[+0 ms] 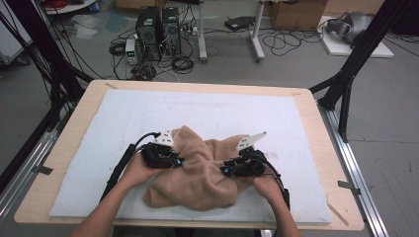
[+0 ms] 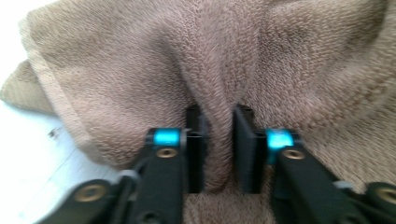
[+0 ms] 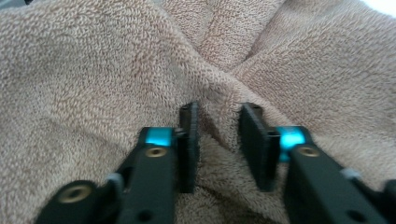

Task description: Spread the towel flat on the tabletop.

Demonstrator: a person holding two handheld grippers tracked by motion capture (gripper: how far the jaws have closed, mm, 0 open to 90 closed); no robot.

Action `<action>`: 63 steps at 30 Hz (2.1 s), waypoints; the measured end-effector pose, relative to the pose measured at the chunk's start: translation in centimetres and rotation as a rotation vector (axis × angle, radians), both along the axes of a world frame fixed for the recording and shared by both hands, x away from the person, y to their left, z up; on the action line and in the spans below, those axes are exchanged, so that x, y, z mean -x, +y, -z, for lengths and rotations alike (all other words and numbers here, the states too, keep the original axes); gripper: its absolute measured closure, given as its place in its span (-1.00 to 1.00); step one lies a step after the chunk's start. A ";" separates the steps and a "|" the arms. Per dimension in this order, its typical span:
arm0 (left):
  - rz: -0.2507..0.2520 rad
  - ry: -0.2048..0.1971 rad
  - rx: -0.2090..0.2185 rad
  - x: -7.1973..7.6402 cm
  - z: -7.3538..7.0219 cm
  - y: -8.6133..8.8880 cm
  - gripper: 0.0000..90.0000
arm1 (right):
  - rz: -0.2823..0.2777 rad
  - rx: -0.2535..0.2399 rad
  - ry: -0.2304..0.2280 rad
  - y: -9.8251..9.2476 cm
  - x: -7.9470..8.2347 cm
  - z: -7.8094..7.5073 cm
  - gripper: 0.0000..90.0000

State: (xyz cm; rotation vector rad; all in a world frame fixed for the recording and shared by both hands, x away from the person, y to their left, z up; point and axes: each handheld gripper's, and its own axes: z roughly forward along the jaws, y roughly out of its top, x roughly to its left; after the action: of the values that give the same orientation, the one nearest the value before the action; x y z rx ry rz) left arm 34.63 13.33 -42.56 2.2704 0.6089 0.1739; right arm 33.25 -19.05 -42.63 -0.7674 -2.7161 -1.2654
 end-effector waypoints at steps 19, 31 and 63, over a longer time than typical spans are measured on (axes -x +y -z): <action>-0.129 -0.106 0.101 4.7 -5.9 7.7 0.84 | -0.056 -0.041 -0.121 1.2 2.1 -5.9 0.80; -0.097 0.007 0.094 10.1 -0.6 9.2 0.83 | -0.132 -0.005 -0.041 2.3 6.1 -1.8 0.79; -0.190 -0.055 0.053 0.3 -1.6 6.7 0.12 | 0.101 0.049 -0.061 -1.4 0.3 0.2 0.14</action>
State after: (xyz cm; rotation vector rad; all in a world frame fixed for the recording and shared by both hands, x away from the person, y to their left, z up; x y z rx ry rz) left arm 34.29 20.07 -40.97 2.1479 0.7910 0.3088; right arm 32.92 -20.45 -42.80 -0.8965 -2.7992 -1.2665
